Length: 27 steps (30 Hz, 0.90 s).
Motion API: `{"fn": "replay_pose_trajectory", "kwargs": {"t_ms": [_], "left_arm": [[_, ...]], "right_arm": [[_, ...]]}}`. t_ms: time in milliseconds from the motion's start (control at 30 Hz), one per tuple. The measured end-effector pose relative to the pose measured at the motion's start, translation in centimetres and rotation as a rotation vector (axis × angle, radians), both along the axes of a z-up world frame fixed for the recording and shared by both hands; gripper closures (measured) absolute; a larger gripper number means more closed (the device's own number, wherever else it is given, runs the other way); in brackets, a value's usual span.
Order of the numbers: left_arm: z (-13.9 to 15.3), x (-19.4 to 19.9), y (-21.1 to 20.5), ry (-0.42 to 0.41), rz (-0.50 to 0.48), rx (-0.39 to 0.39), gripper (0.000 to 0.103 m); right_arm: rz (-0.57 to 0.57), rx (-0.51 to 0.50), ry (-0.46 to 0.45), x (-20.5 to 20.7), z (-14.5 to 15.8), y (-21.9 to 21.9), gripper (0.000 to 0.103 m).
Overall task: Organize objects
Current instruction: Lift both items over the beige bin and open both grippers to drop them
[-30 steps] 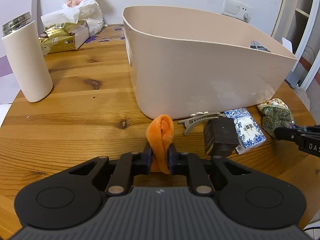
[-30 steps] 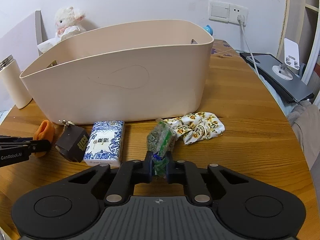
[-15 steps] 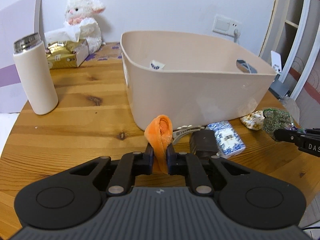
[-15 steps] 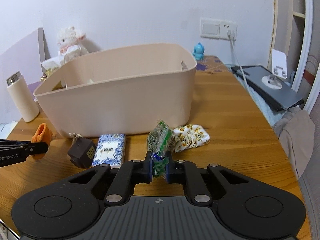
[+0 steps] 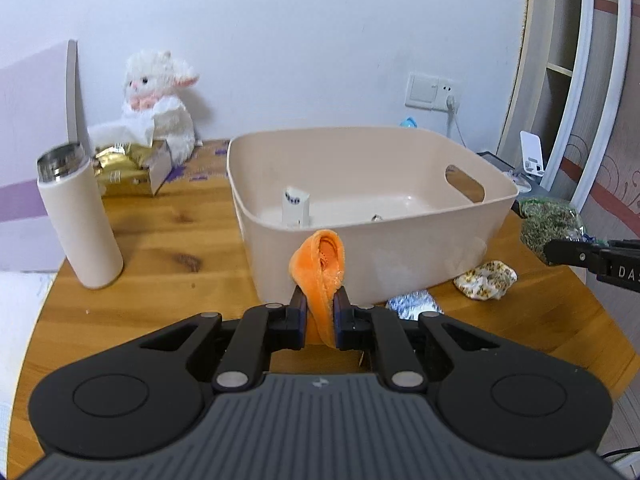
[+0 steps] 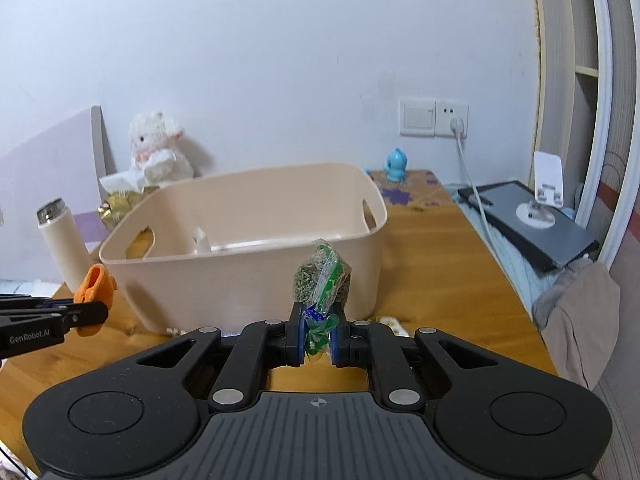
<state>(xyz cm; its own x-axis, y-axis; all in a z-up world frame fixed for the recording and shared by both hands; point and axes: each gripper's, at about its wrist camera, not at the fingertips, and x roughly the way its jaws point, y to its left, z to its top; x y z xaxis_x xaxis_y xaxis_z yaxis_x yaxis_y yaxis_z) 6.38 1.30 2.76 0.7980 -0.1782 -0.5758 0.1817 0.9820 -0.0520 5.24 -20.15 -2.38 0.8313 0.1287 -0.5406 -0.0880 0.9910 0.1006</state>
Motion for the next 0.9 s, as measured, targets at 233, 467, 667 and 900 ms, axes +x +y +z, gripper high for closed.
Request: {"fn": "replay_pose_trajectory", "kwargs": {"t_ms": [233,467,667,900], "left_arm": [[2.2,1.5,-0.5,-0.056,-0.012,0.001,0.088],[3.4,4.1,-1.4,-0.08,-0.022,0.025,0.088],[3.1,7.6,-2.1,-0.061,-0.015,0.038,0.088],[1.0,12.0,-2.8,0.001,0.01,0.081,0.088]], "right_arm": [[0.001,0.004,-0.055,1.2,1.8,0.0,0.092],[0.004,0.003,-0.096,3.5,3.1,0.2,0.092],[0.017,-0.003,-0.105,6.7,3.3,0.9,0.092],[0.035,-0.01,-0.065,10.5,1.9,1.8,0.092]]}}
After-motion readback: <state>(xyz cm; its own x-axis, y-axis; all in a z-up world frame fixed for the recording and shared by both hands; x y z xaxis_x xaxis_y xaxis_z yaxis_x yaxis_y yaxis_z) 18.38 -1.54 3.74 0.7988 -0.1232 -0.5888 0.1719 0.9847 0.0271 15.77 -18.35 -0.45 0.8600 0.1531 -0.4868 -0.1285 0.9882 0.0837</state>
